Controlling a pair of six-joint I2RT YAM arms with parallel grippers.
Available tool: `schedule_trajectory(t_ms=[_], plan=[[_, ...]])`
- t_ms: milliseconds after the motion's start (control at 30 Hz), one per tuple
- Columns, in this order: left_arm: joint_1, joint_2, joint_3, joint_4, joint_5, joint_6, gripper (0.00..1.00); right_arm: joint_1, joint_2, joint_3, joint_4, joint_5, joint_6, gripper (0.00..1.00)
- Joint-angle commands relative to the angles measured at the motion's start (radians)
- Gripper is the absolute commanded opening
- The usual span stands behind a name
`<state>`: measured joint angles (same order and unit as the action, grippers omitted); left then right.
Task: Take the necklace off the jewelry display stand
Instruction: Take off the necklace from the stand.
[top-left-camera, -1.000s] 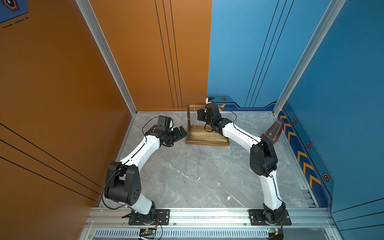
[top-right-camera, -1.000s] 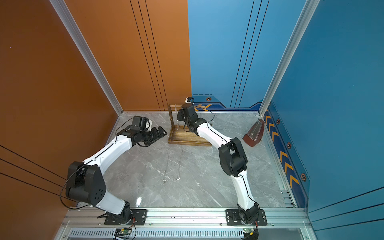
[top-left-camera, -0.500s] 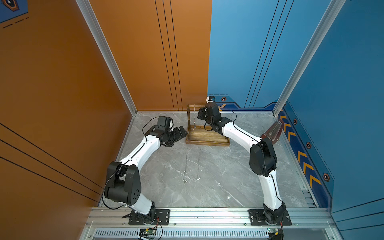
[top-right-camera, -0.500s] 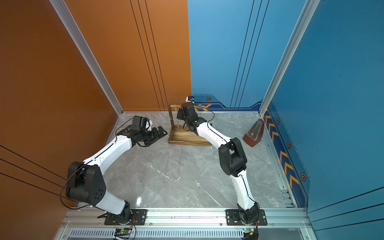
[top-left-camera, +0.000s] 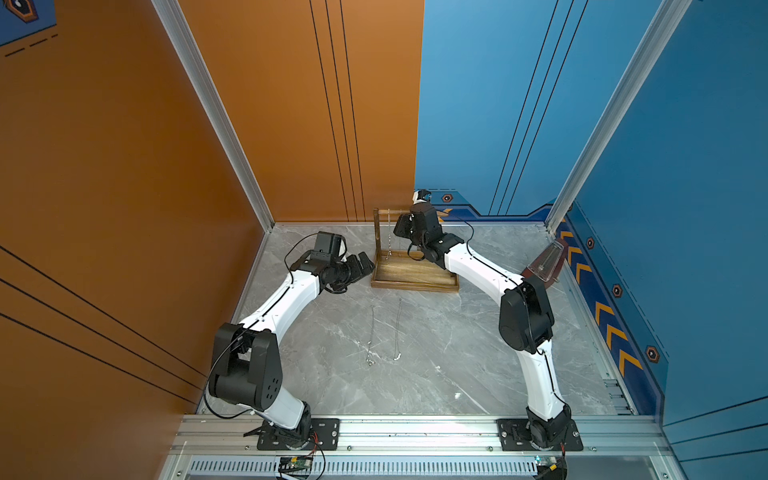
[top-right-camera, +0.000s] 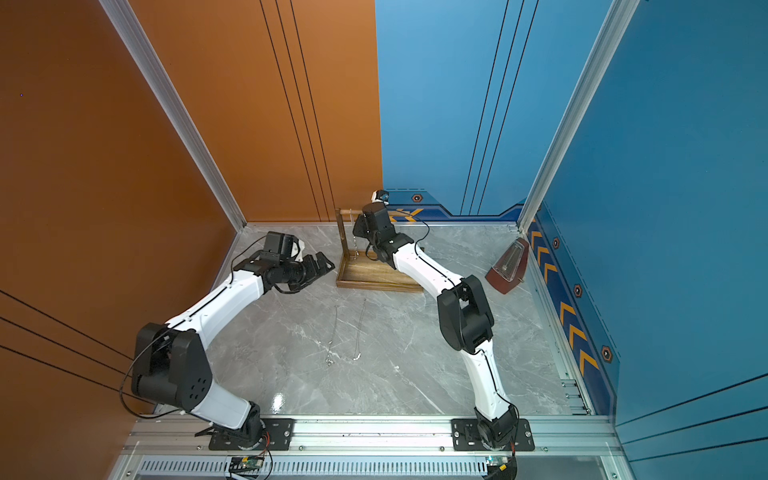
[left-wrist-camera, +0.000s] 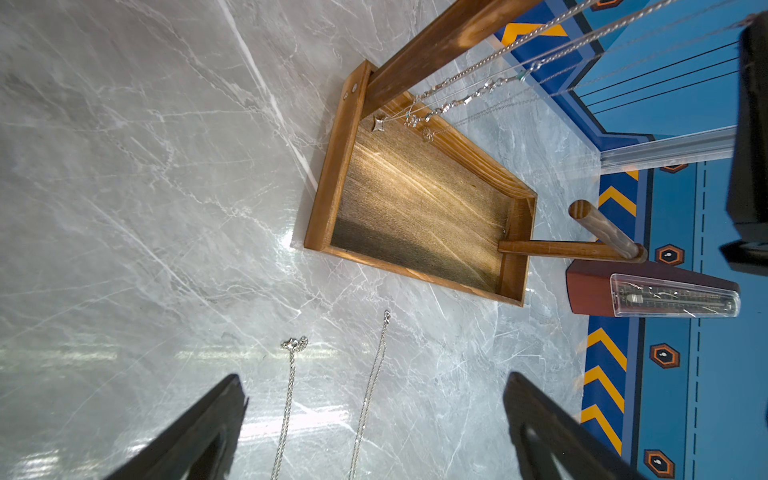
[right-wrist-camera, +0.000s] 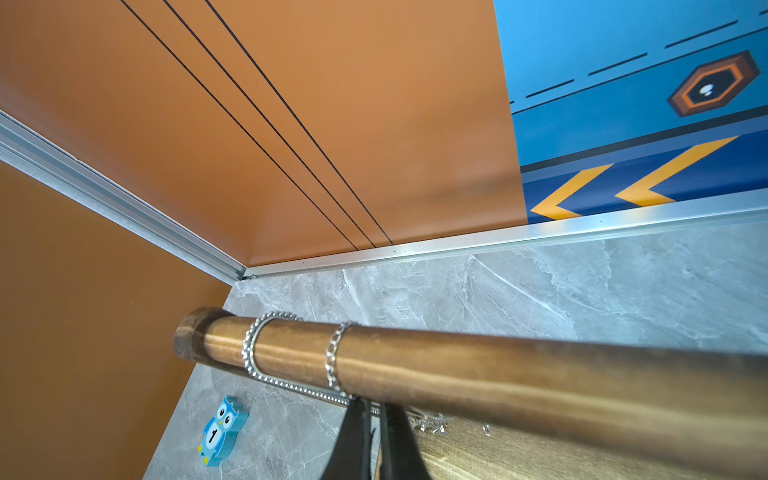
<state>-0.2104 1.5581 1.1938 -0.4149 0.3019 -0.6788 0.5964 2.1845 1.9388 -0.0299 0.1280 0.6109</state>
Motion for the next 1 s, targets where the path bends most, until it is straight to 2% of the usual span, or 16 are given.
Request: schedule_trajectory(t_ms=[0,967], plan=[[0.003,-0.015,-0.016,0.007,0.028,-0.006,0.98,-0.006,-0.003,0.035,-0.019,-0.002,0.011,0.00],[0.003,-0.022,-0.022,0.014,0.039,-0.011,0.99,-0.048,-0.140,-0.035,-0.068,-0.087,0.041,0.00]])
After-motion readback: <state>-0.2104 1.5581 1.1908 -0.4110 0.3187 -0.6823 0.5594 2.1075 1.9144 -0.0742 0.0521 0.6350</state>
